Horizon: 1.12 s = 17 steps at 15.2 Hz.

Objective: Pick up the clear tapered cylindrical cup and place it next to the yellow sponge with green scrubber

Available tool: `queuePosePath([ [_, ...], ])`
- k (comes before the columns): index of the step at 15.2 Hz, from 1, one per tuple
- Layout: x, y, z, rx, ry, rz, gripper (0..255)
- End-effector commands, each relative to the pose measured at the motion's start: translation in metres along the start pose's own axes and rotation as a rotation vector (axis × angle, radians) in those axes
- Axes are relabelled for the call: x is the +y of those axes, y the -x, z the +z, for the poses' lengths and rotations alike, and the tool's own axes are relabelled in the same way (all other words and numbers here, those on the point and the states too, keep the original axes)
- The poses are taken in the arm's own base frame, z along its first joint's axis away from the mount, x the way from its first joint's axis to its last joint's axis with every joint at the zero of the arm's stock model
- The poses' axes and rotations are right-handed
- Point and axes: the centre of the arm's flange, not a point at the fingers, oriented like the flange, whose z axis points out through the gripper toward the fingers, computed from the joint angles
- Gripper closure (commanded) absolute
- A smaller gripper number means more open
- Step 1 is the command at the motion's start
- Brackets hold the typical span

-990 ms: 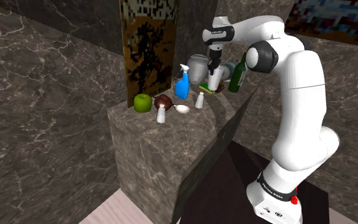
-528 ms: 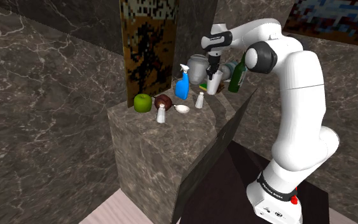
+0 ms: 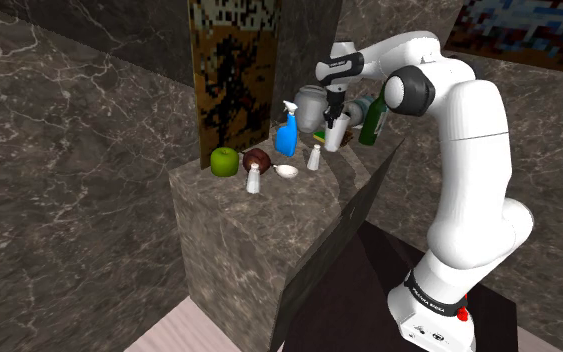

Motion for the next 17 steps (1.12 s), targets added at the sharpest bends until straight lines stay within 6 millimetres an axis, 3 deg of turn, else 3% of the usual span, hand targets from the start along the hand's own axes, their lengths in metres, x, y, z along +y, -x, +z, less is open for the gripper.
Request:
queuePosePath([
  [1, 0.0, 0.0, 0.0, 0.0, 0.0, 0.0, 255],
  [2, 0.0, 0.0, 0.0, 0.0, 0.0, 0.0, 255],
  [3, 0.0, 0.0, 0.0, 0.0, 0.0, 0.0, 0],
  [8, 0.0, 0.0, 0.0, 0.0, 0.0, 0.0, 0],
  [12, 0.0, 0.0, -0.05, 0.0, 0.0, 0.0, 0],
  [17, 0.0, 0.0, -0.05, 0.0, 0.0, 0.0, 0],
])
